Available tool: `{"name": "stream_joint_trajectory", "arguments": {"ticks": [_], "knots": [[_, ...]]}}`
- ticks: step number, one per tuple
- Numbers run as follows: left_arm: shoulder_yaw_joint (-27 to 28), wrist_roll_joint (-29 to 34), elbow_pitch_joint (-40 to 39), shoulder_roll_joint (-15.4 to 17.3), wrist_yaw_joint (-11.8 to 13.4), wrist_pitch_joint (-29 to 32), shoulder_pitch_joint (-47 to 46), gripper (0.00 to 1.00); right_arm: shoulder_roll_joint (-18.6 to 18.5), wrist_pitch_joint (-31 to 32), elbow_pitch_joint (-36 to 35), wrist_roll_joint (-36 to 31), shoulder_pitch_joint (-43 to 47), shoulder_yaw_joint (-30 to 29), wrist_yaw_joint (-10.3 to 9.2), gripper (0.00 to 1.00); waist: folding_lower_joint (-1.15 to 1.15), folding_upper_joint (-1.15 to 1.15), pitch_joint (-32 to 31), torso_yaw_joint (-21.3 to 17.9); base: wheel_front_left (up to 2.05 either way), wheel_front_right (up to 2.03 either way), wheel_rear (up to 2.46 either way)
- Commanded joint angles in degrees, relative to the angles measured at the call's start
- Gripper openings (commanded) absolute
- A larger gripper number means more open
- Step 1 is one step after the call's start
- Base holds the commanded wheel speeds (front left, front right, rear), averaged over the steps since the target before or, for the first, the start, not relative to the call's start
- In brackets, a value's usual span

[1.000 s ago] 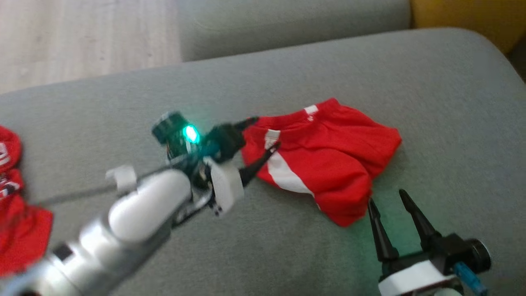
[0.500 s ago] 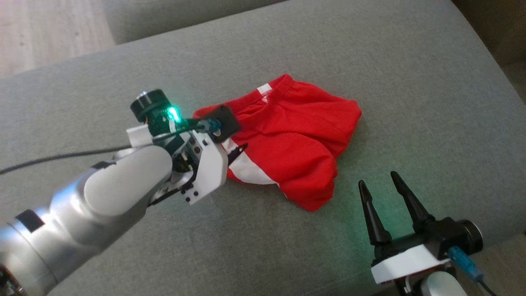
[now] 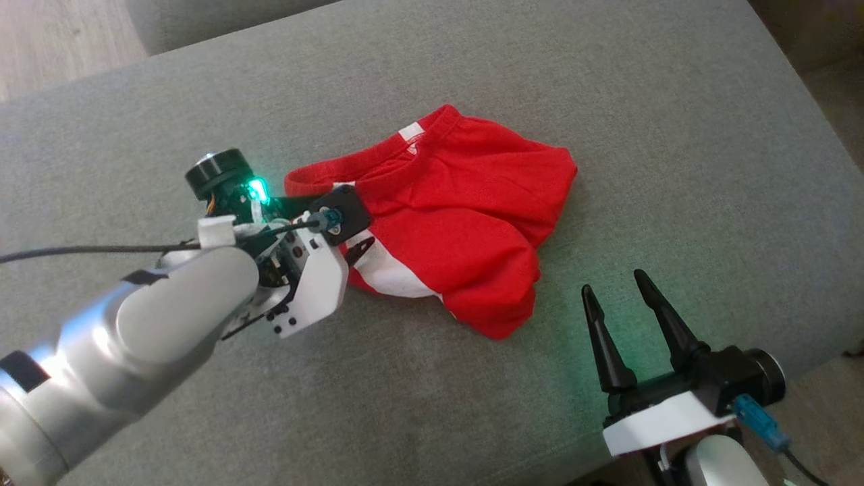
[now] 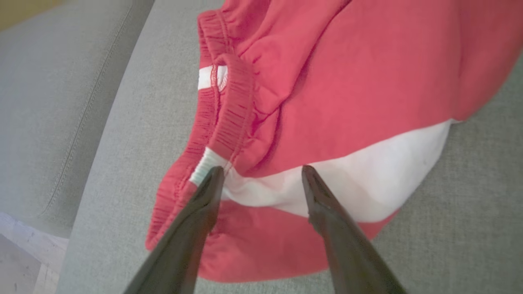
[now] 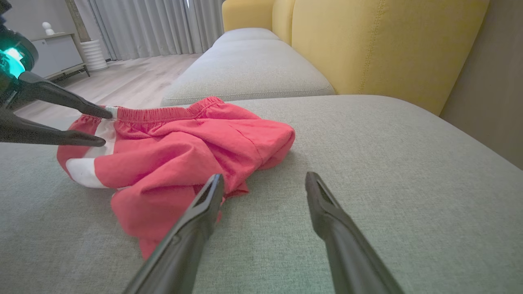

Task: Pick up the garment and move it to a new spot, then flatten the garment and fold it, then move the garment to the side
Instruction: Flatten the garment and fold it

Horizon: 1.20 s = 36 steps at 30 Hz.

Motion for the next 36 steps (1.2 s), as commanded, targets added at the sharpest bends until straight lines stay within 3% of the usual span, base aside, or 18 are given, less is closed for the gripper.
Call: {"name": "stream_joint_trajectory", "arguments": {"ticks": [1, 9, 22, 23, 24, 25, 33, 36], "knots": [[2.5, 0.9, -1.2, 1.7, 0.1, -1.4, -4.3, 1.00, -0.3, -0.2, -1.3, 0.7, -1.8, 1.2, -0.04, 1.00, 0.00, 0.00, 0.4, -0.3, 0.00, 0.00, 0.00], [2.5, 1.4, 0.9, 1.5, 0.1, -3.0, -6.4, 1.00, -0.3, -0.2, -1.1, 1.1, -2.1, 1.0, -0.04, 1.00, 0.00, 0.00, 1.3, -1.1, 0.00, 0.00, 0.00], [2.5, -2.0, -2.5, 3.4, 0.1, 4.4, -4.5, 0.98, -0.3, -0.2, -1.1, 1.5, -2.3, 0.6, -0.04, 1.00, 0.00, 0.00, 1.2, -1.2, 0.00, 0.00, 0.00], [2.5, -2.0, -2.8, 3.6, 0.1, 4.8, -4.5, 0.65, -0.3, -0.2, -1.1, 1.5, -2.4, 0.7, -0.04, 1.00, 0.00, 0.00, 1.2, -1.1, 0.00, 0.00, 0.00], [2.5, -1.9, -3.1, 3.8, 0.1, 5.2, -4.5, 0.40, -0.3, -0.2, -1.1, 1.6, -2.4, 0.7, -0.04, 1.00, 0.00, 0.00, 1.2, -1.1, 0.00, 0.00, 0.00], [2.5, -2.2, -3.4, 4.0, 0.1, 5.5, -4.5, 0.00, -0.3, -0.2, -1.1, 1.6, -2.5, 0.8, -0.04, 1.00, 0.00, 0.00, 1.2, -1.1, 0.00, 0.00, 0.00], [2.5, -3.2, -6.3, 5.1, 0.1, 8.7, -3.6, 0.00, -0.3, -0.2, -0.8, 1.8, -2.9, 1.1, -0.04, 1.00, 0.00, 0.00, 1.2, -1.6, 0.00, 0.00, 0.00], [2.5, -6.6, -8.0, 4.9, 0.1, 8.0, -3.6, 0.00, -0.3, -0.2, -0.6, 1.8, -2.7, 1.0, -0.04, 1.00, 0.00, 0.00, 0.5, -1.9, 0.00, 0.00, 0.00]]}}
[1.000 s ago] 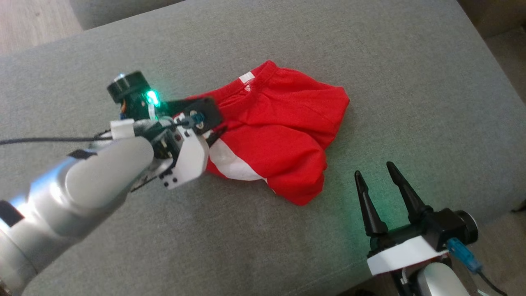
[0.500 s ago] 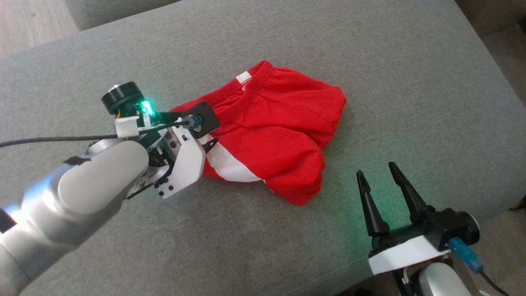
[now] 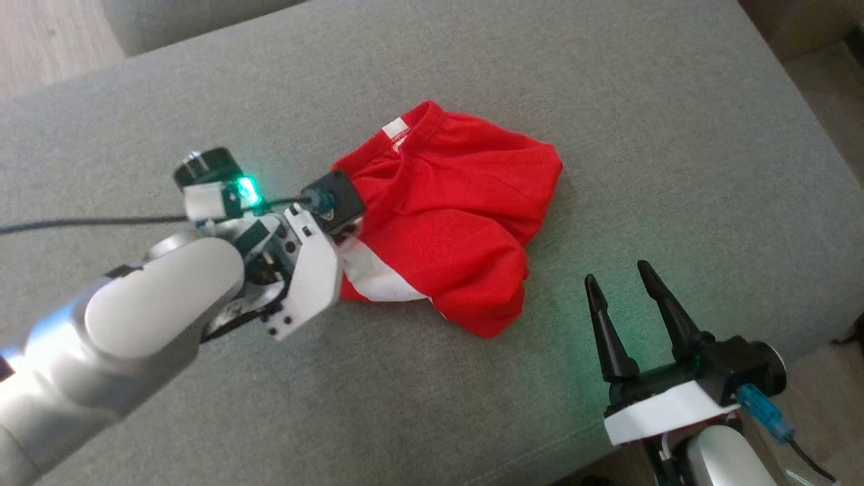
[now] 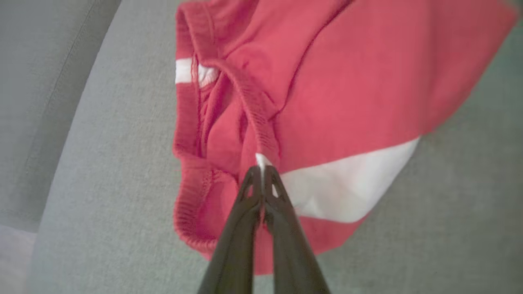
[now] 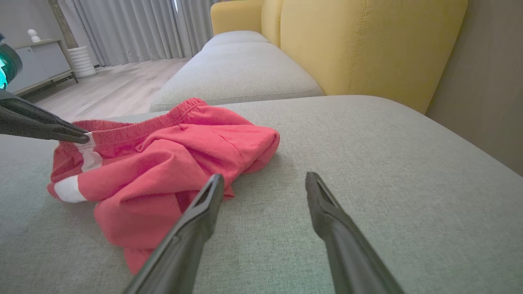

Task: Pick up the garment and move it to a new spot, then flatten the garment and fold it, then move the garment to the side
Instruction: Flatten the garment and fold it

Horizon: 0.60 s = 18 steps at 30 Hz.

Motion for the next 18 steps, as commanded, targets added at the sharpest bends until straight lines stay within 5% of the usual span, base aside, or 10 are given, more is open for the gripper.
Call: {"name": "stream_joint_trajectory", "arguments": {"ticks": [1, 10, 18], "knots": [[2.5, -4.8, -2.3, 0.7, 0.1, -1.4, -2.2, 0.00, -0.3, -0.2, -1.3, 0.2, -1.2, 1.1, -0.04, 1.00, 0.00, 0.00, -0.9, -0.1, 0.00, 0.00, 0.00], [2.5, -30.1, -4.3, -7.9, 0.1, -8.3, -11.5, 0.00, -0.3, -0.2, -0.8, -0.2, 0.6, 1.2, -0.04, 1.00, 0.00, 0.00, -6.5, -0.5, 0.00, 0.00, 0.00], [4.2, -39.3, 1.6, -13.9, 0.1, -17.6, -19.7, 0.00, -0.3, -0.2, -0.3, -0.6, 2.7, 1.4, -0.04, 1.00, 0.00, 0.00, -11.7, -1.2, 0.00, 0.00, 0.00]]}}
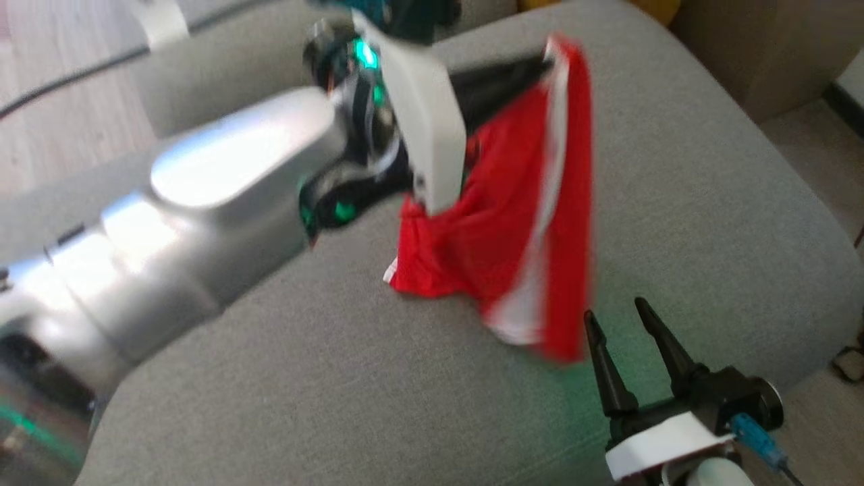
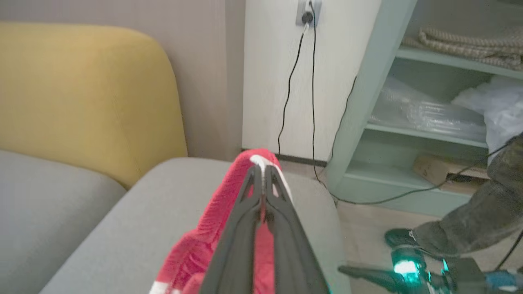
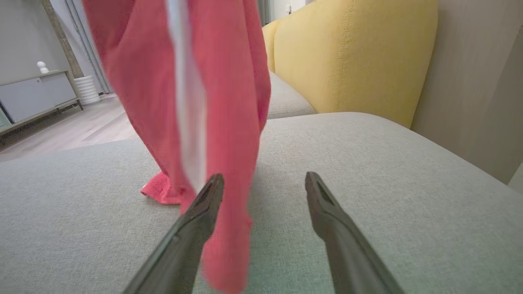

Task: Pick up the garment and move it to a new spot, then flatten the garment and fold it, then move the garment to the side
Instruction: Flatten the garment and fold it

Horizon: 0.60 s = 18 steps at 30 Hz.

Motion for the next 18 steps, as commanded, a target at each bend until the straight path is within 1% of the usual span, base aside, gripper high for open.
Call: {"name": "stream_joint_trajectory", "arguments": {"ticks": [1, 5, 8, 10, 13, 16, 18], "knots": [[3.9, -0.4, 1.6, 0.4, 0.1, -1.7, -5.2, 0.00, -0.3, -0.2, -1.5, -0.5, -0.5, 1.3, -0.04, 1.00, 0.01, 0.00, -2.2, -0.1, 0.00, 0.00, 0.00], [4.6, -2.6, 8.6, -2.2, 0.1, -3.6, -6.5, 0.00, -0.3, -0.2, -1.6, -0.7, 0.8, 1.0, -0.04, 1.00, 0.01, 0.00, -4.2, 0.6, 0.00, 0.00, 0.00], [3.5, -2.1, 11.3, -2.3, 0.1, -3.8, -4.7, 0.00, -0.3, -0.2, -2.1, -0.5, 1.3, 0.8, -0.04, 1.00, 0.01, 0.00, -4.3, 1.6, 0.00, 0.00, 0.00], [2.9, -2.0, 11.5, -1.2, 0.1, -4.0, -1.9, 0.00, -0.3, -0.2, -2.3, -0.4, 1.4, 0.7, -0.04, 1.00, 0.01, 0.00, -4.2, 2.4, 0.00, 0.00, 0.00], [2.5, -2.4, 10.9, 1.7, 0.1, -5.1, 3.7, 0.00, -0.3, -0.2, -2.3, -0.1, 1.7, 0.2, -0.04, 1.00, 0.01, 0.00, -3.5, 3.8, 0.00, 0.00, 0.00], [2.3, -3.4, 10.5, 5.0, 0.1, -7.5, 9.3, 0.00, -0.3, -0.2, -2.1, 0.2, 1.4, -0.2, -0.04, 1.00, 0.01, 0.00, -2.9, 5.4, 0.00, 0.00, 0.00], [2.3, -4.0, 10.1, 6.8, 0.1, -9.7, 12.4, 0.00, -0.3, -0.2, -1.8, 1.7, 1.2, -0.9, -0.04, 1.00, 0.01, 0.00, -2.2, 6.8, 0.00, 0.00, 0.00]]}}
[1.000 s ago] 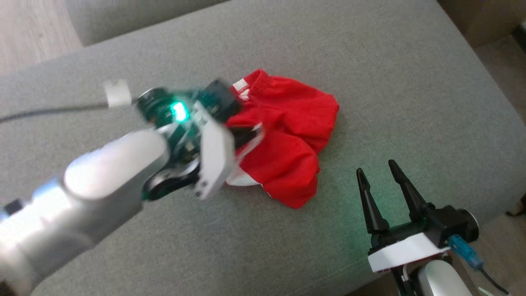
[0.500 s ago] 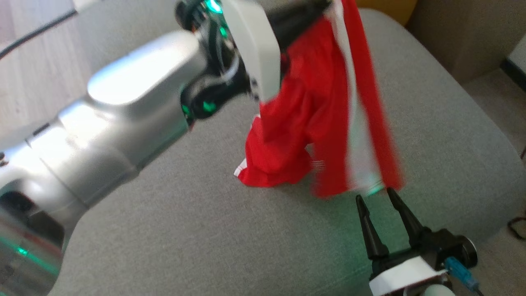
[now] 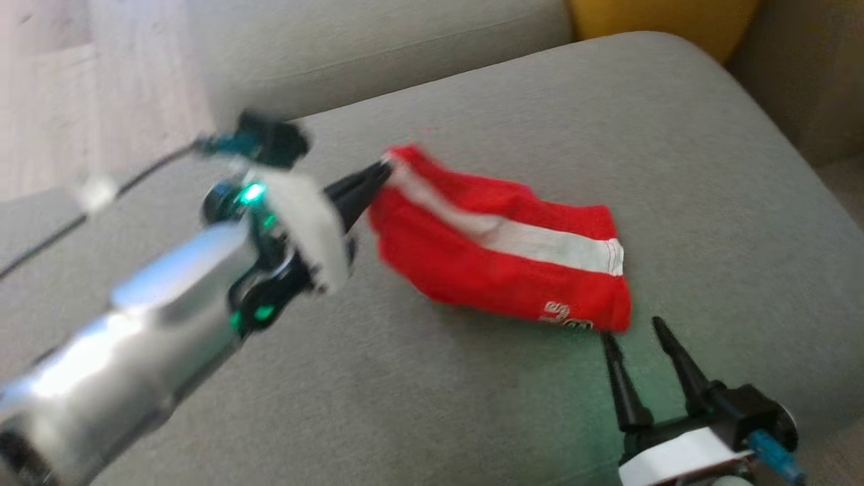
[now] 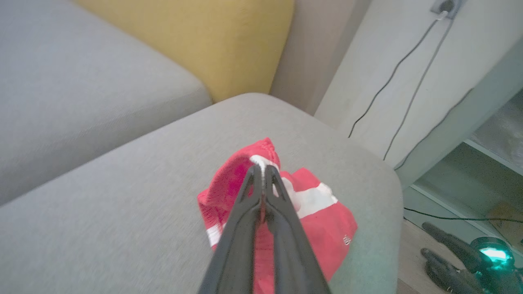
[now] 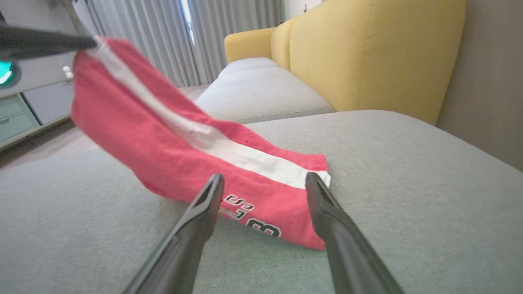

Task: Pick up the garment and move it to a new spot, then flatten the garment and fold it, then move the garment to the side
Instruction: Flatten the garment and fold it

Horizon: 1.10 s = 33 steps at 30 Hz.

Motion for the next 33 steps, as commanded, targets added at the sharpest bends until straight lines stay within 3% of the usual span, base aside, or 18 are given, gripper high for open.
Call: {"name": "stream_joint_trajectory", "arguments": {"ticks": [1, 8, 13, 19, 31, 33], "knots": [[2.7, -0.4, -1.4, 2.3, 0.1, -2.2, -2.7, 0.00, -0.3, -0.2, -1.6, 1.6, -2.2, 0.5, -0.04, 1.00, 0.00, 0.00, 1.3, 2.0, 0.00, 0.00, 0.00], [2.9, -0.2, -1.5, 5.7, 0.1, -8.9, 1.9, 0.00, -0.5, -0.2, 5.8, 10.5, -6.1, -0.5, -0.04, 1.00, 0.00, 0.00, 3.7, 6.9, 0.00, 0.00, 0.00], [2.8, 2.5, -0.4, 6.2, 0.1, -11.4, 2.1, 0.00, -3.3, 1.0, 14.3, 18.2, -11.6, -0.1, -0.04, 1.00, 0.00, 0.00, 4.6, 9.2, 0.00, 0.00, 0.00], [2.5, 4.8, 0.6, 5.9, 0.1, -12.2, 2.7, 0.00, -6.2, 5.5, 20.1, 28.3, -18.5, 4.6, -0.04, 1.00, 0.00, 0.00, 5.3, 10.3, 0.00, 0.00, 0.00], [2.4, 5.5, 1.2, 4.9, 0.1, -11.9, 3.2, 0.00, -7.9, 6.4, 28.3, 39.9, -25.3, 13.5, -0.04, 1.00, 0.00, 0.00, 5.7, 11.3, 0.00, 0.00, 0.00], [2.4, 5.6, 1.2, 4.9, 0.1, -11.8, 3.2, 0.00, -8.2, 5.8, 29.4, 41.2, -26.1, 14.9, -0.04, 0.93, 0.00, 0.00, 5.7, 11.4, 0.00, 0.00, 0.00]]}}
